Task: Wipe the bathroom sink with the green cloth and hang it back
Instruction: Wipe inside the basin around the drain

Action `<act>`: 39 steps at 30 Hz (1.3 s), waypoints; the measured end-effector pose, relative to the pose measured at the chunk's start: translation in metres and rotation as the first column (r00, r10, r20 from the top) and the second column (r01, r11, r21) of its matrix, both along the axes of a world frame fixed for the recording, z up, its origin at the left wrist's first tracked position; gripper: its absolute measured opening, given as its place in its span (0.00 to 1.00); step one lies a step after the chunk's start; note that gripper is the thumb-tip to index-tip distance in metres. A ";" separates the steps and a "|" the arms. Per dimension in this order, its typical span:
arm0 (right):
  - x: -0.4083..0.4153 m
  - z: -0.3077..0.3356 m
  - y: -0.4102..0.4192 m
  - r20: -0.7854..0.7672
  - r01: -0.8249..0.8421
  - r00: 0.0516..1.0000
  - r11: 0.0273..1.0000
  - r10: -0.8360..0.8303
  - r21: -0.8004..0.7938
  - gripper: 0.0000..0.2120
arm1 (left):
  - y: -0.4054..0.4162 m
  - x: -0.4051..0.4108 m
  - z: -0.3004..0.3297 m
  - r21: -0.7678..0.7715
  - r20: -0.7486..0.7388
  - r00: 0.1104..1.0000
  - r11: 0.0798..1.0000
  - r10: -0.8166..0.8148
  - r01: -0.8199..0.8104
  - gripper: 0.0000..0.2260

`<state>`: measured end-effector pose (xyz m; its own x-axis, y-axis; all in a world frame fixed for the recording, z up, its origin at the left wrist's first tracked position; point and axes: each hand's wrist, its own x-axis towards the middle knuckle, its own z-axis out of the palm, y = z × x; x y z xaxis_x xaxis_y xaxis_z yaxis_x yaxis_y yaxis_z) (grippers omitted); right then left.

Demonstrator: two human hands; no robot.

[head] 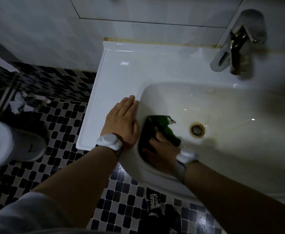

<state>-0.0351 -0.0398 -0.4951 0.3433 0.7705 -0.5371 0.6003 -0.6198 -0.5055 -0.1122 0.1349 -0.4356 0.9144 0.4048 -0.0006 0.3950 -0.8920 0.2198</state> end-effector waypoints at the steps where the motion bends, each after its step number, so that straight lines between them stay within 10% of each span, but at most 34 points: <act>1: 0.008 -0.002 -0.015 -0.013 -0.042 0.999 0.999 0.043 0.010 0.44 | 0.000 0.000 0.000 -0.005 0.004 1.000 1.000 -0.001 0.001 0.30; 8: 0.022 -0.008 -0.039 0.005 -0.085 0.996 0.995 0.086 -0.048 0.32 | -0.002 0.001 0.001 -0.008 0.011 1.000 1.000 0.009 -0.009 0.30; 16: 0.044 0.002 0.056 0.172 0.007 0.983 0.956 -0.060 0.292 0.32 | -0.001 0.001 0.003 -0.013 0.003 1.000 1.000 -0.011 0.011 0.31; 24: 0.133 0.006 0.031 0.750 -0.418 0.642 0.893 0.161 0.166 0.22 | 0.001 0.002 0.000 -0.016 -0.002 1.000 1.000 -0.001 0.001 0.30; 32: 0.220 0.017 -0.068 0.818 -0.535 0.429 0.837 0.384 -0.113 0.29 | 0.001 0.003 0.001 0.002 -0.016 1.000 1.000 -0.002 0.002 0.30; 39: 0.212 0.007 -0.035 0.838 -0.604 0.418 0.797 0.350 -0.032 0.21 | -0.002 0.003 0.001 0.008 -0.005 1.000 1.000 0.008 -0.008 0.30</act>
